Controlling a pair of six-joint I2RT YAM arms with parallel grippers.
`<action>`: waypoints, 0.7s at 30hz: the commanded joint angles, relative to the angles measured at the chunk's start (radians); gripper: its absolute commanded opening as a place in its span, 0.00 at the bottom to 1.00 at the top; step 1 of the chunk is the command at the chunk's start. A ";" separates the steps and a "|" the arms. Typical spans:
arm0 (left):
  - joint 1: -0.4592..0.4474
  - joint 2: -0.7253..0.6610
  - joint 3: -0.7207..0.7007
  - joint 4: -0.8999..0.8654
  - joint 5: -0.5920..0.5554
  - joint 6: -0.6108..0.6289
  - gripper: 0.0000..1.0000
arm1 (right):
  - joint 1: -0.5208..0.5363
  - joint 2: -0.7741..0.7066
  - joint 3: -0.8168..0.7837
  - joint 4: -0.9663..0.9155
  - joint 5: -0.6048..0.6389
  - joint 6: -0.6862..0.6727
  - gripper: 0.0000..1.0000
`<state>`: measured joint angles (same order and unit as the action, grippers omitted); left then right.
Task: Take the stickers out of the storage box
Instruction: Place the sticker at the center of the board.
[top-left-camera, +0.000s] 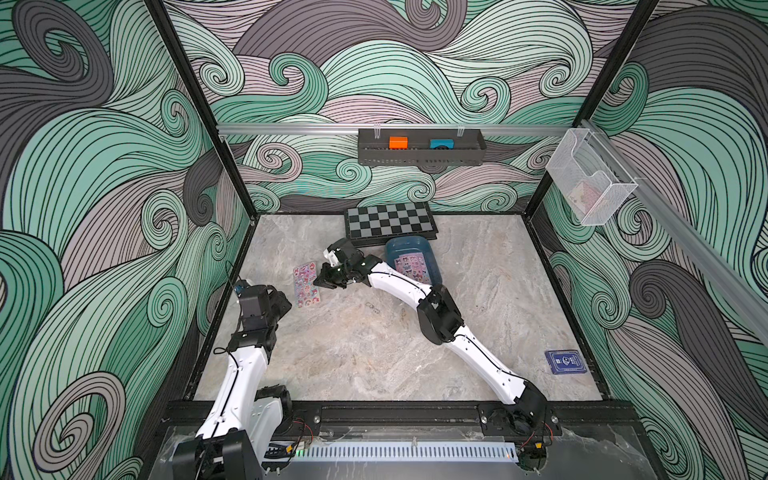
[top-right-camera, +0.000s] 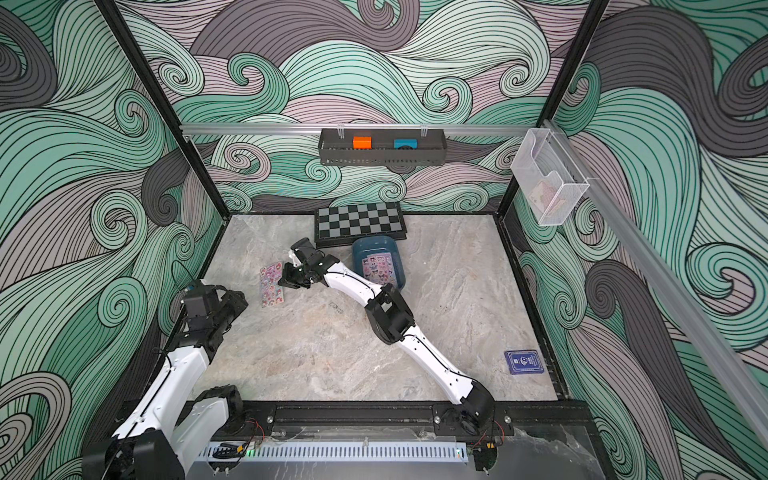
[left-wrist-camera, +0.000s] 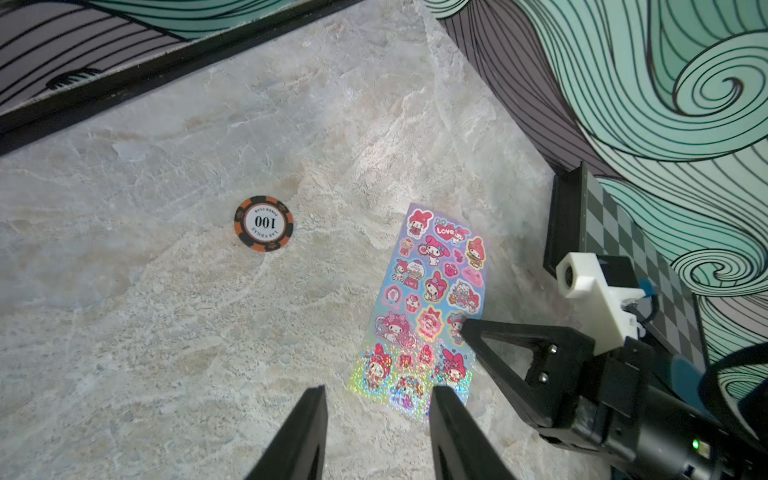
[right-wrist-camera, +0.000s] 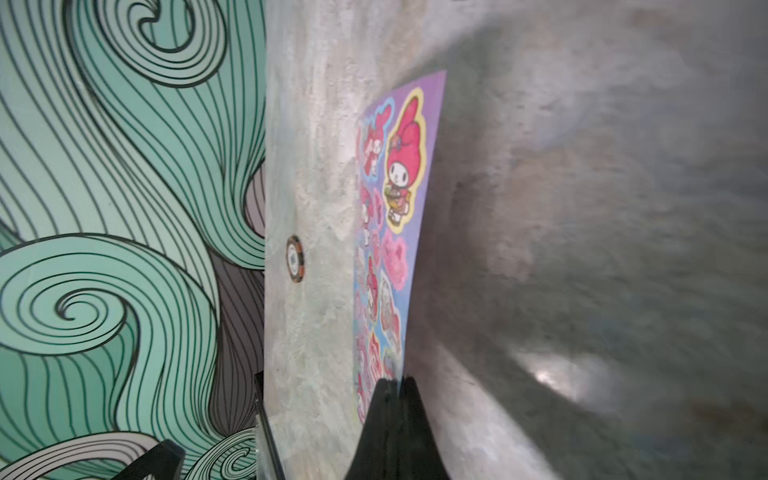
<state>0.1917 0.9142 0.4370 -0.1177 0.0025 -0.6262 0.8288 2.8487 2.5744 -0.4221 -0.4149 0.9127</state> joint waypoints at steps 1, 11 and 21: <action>0.008 0.033 0.069 -0.022 0.061 0.043 0.45 | -0.006 -0.025 -0.042 -0.050 0.057 -0.035 0.00; 0.006 0.043 0.068 0.000 0.087 0.051 0.45 | 0.059 0.080 0.106 -0.014 0.171 0.076 0.00; 0.006 -0.007 0.044 0.013 0.066 0.063 0.46 | 0.061 0.098 0.113 0.012 0.178 0.094 0.00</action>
<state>0.1944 0.9180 0.4721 -0.1135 0.0685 -0.5846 0.8974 2.9101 2.6751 -0.4110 -0.2554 0.9943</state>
